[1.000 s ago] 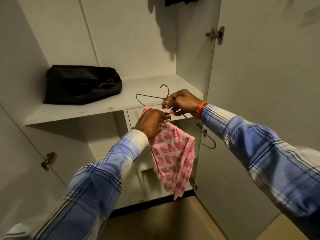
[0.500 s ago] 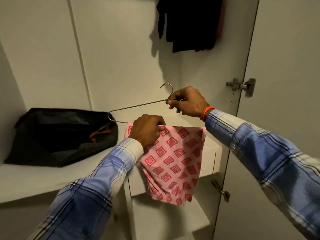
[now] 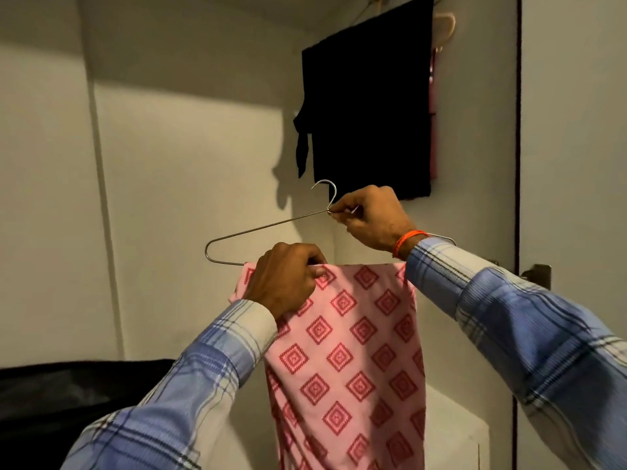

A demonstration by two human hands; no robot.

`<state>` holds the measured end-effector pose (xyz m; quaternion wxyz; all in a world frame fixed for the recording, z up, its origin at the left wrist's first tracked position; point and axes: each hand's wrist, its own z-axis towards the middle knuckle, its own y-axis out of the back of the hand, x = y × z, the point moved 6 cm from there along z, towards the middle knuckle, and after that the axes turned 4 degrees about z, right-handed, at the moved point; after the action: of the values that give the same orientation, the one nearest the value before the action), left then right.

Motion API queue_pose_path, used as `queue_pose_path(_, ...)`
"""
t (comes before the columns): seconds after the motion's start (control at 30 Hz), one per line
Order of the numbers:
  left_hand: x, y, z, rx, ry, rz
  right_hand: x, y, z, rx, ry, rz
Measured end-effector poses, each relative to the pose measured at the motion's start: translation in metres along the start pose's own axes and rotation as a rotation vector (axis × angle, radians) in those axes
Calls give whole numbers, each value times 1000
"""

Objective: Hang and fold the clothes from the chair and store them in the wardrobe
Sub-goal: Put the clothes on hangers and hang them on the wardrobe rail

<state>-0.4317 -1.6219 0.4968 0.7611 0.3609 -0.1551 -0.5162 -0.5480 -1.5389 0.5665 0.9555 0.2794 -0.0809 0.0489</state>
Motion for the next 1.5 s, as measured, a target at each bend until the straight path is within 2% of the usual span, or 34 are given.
queue_pose_path(0.3,8,28,116,-151,-99,-12,-39,25,115,-248,168,-107)
queue_pose_path(0.63,5,45,230,-304,-140,33,-75,57,229,-365,261,-159)
queue_pose_path(1.1,-3,105,342,-480,-255,75,-76,117,341,-505,265,-296)
queue_pose_path(1.5,-23,155,413,-532,-259,154,-69,167,410,-632,219,-344)
